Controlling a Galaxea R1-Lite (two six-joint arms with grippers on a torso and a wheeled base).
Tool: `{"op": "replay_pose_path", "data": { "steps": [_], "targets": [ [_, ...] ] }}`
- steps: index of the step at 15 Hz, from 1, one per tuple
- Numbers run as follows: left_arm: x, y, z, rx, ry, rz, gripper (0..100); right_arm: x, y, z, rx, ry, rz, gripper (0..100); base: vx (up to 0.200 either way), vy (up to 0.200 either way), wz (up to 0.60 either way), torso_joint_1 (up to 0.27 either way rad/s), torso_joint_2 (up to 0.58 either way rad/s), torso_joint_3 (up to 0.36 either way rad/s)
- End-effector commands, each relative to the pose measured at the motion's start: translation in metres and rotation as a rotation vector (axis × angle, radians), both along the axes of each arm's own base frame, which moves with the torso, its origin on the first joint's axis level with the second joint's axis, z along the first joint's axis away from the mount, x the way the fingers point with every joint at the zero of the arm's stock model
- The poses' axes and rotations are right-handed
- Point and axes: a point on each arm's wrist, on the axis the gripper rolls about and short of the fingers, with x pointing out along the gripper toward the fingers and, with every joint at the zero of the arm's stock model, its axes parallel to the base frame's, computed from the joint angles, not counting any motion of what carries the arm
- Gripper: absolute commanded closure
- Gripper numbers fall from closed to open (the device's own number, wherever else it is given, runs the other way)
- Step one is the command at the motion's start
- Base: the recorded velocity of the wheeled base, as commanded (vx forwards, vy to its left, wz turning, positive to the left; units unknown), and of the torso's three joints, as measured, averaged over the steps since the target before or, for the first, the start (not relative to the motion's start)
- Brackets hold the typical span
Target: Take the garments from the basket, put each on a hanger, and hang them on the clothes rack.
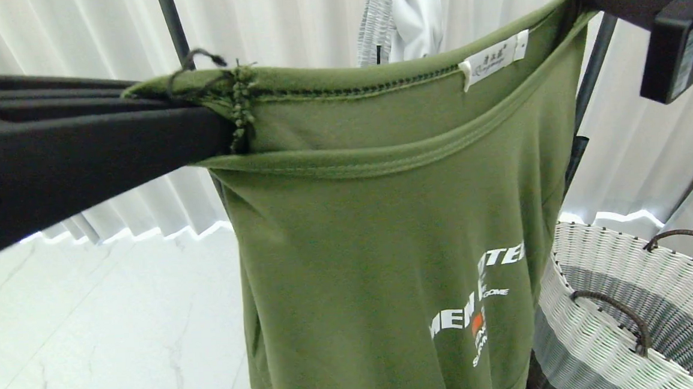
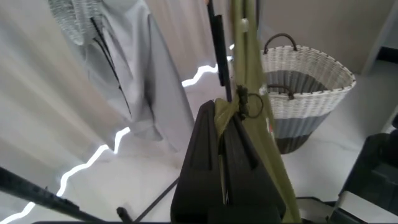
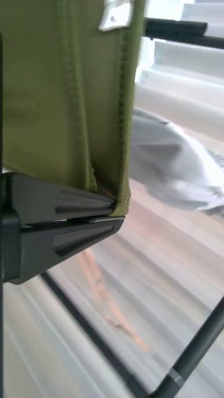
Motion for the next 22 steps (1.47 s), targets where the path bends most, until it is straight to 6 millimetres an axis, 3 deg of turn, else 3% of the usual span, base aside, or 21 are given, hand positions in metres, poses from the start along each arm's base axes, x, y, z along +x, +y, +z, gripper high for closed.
{"op": "replay_pose_path", "data": {
  "steps": [1,5,8,10,12,22],
  "targets": [
    [-0.002,0.003,0.0,-0.004,-0.004,0.006,100,0.007,0.011,-0.005,-0.025,0.016,0.003,100,0.0,0.0,0.0,0.0,0.0,0.0],
    [0.003,-0.002,0.004,-0.021,-0.007,0.037,100,-0.001,-0.011,0.004,0.012,-0.007,-0.037,100,0.0,0.0,0.0,0.0,0.0,0.0],
    [0.029,-0.01,0.015,-0.075,-0.027,0.17,100,-0.015,-0.031,0.006,-0.009,0.01,-0.038,100,0.0,0.0,0.0,0.0,0.0,0.0],
    [0.041,-0.012,0.012,-0.066,-0.033,0.233,100,-0.023,-0.041,-0.008,-0.059,0.042,-0.034,100,0.0,0.0,0.0,0.0,0.0,0.0],
    [0.043,-0.012,0.008,-0.045,-0.031,0.24,100,-0.025,-0.043,-0.016,-0.077,0.054,-0.028,100,0.0,0.0,0.0,0.0,0.0,0.0],
    [0.044,-0.012,0.007,-0.029,-0.043,0.243,100,-0.024,-0.039,-0.019,-0.084,0.062,-0.02,100,0.0,0.0,0.0,0.0,0.0,0.0]
  ]
}}
